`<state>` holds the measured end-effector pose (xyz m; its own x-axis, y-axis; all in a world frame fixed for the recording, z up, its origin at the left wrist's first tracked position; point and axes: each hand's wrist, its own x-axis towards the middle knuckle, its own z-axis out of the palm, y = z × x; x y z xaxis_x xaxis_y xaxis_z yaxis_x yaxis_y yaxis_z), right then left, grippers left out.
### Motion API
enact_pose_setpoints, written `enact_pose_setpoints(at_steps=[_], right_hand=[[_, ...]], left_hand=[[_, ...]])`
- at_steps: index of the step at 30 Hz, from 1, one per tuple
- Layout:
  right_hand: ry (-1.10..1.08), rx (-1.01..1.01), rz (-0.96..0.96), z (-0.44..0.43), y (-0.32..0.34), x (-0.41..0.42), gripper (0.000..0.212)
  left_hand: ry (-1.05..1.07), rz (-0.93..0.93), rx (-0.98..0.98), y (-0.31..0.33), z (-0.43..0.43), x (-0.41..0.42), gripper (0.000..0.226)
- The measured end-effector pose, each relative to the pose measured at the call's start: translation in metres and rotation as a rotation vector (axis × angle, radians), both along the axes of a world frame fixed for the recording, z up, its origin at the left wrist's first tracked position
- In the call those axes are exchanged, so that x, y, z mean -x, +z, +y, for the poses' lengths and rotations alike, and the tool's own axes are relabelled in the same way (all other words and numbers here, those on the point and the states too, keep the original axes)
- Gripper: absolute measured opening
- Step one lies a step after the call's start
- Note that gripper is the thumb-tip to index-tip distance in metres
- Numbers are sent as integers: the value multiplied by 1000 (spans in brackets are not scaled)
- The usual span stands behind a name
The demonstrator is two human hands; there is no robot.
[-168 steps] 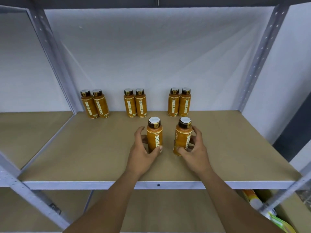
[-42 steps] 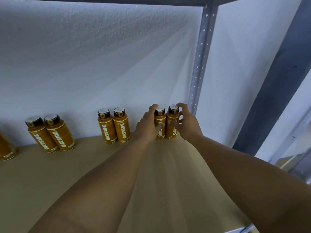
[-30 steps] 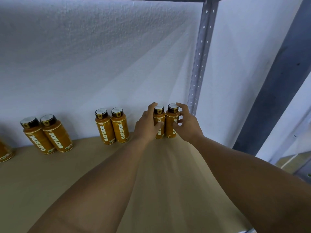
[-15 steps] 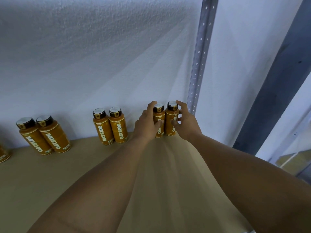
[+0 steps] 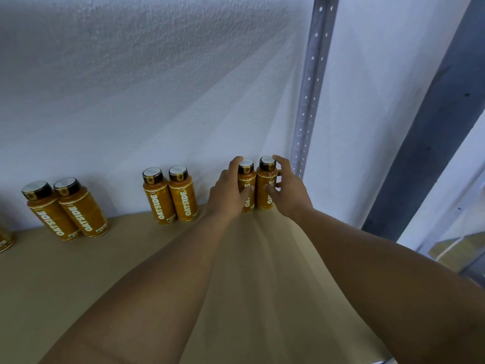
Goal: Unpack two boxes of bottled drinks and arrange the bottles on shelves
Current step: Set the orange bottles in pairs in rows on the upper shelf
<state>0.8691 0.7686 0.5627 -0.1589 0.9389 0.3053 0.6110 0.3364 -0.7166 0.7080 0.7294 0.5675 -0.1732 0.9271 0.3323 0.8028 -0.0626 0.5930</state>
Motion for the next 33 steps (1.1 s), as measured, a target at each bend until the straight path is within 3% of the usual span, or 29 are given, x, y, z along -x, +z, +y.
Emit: enact_pose_setpoints(at_steps=[18, 26, 30, 33], right_hand=[[20, -5, -2, 2, 0, 6, 74], [-20, 95, 41, -10, -1, -2, 100], [-54, 200, 41, -34, -21, -9, 101], [-74, 293, 65, -67, -34, -8, 90]], left_hand=[[10, 4, -10, -4, 4, 10, 77], [43, -109, 70, -11, -16, 10, 110], [69, -119, 160, -29, -49, 13, 103], [48, -113, 174, -41, -84, 20, 88]])
